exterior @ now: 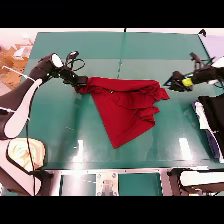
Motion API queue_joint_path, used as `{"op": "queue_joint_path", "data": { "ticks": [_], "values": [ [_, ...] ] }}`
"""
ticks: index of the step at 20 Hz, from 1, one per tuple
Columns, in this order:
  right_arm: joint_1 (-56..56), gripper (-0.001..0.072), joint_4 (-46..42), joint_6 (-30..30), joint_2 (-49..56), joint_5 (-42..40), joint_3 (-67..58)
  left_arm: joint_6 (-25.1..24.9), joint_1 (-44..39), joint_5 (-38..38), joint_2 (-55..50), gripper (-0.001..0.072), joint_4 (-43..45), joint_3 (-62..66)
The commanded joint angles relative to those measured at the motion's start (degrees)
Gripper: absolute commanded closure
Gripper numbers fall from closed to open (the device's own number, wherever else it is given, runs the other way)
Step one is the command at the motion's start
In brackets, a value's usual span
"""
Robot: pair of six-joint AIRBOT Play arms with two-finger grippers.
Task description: Fold the shirts.
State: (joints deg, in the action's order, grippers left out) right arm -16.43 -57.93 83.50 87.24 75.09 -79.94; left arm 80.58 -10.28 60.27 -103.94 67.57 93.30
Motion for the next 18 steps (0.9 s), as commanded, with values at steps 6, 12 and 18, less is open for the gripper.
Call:
{"op": "queue_joint_path", "data": {
  "ticks": [6,12,18],
  "values": [
    [7.1,0.0279,0.4,8.1,-26.4,-1.1,41.1,-1.6,0.0,3.5,-0.4,0.0684,-0.2,0.6],
    [32.6,0.0220,25.0,8.4,-25.3,-26.3,59.2,-2.2,0.0,4.2,-0.3,0.0683,-0.1,0.9],
    [47.8,0.0221,32.0,8.4,-13.8,-33.7,51.3,-3.4,0.0,5.0,-0.3,0.0683,-0.1,0.9]
  ]
}}
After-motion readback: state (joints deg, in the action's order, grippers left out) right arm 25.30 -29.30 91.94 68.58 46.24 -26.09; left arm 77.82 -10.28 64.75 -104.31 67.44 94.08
